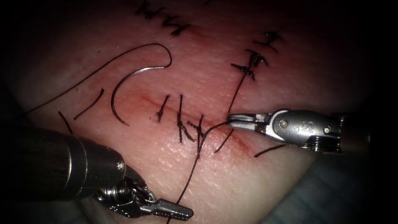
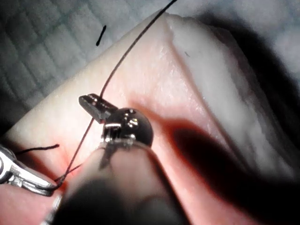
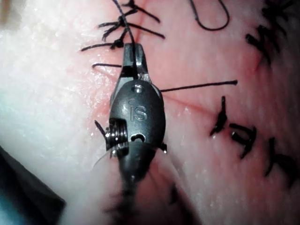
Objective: Wound Closure
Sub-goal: Reposition grip on suture to get longer working suture length
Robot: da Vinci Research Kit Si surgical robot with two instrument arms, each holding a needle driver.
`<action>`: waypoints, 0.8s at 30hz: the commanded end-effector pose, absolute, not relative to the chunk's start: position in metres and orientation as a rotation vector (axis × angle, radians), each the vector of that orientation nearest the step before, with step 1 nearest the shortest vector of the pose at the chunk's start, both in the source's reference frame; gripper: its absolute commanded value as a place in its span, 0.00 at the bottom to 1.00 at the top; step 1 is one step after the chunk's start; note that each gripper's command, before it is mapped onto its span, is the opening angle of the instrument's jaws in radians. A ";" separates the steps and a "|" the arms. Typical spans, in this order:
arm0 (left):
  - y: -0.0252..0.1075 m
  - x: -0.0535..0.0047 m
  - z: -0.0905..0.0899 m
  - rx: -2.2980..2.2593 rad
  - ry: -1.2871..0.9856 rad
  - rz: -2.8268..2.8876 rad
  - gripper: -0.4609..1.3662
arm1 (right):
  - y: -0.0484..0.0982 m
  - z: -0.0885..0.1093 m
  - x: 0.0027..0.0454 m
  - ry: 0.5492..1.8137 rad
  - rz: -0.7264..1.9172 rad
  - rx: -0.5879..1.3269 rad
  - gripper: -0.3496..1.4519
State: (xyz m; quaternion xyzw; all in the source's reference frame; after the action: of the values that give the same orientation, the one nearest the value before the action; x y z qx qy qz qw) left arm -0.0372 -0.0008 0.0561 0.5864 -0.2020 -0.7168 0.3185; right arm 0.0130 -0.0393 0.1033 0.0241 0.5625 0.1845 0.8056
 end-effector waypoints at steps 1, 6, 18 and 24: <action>-0.001 -0.0372 0.056 1.541 -0.518 -1.882 0.06 | -0.039 0.103 0.0130 1.203 0.397 0.049 0.00; 0.001 -0.0369 0.057 1.552 -0.512 -1.874 0.06 | -0.040 0.103 0.0130 1.213 0.385 0.035 0.52; 0.004 -0.0387 0.056 1.588 -0.492 -1.896 0.06 | -0.039 0.099 0.0144 1.215 0.232 -0.138 0.99; 0.006 -0.0395 0.056 1.652 -0.436 -1.962 0.06 | -0.039 0.097 0.0154 1.207 0.053 -0.234 0.99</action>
State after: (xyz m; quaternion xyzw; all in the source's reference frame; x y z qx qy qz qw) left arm -0.0398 0.0064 0.0555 0.6147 -0.1583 -0.7275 0.2603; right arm 0.0154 -0.0393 0.0970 -0.1187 0.5660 0.0120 0.8157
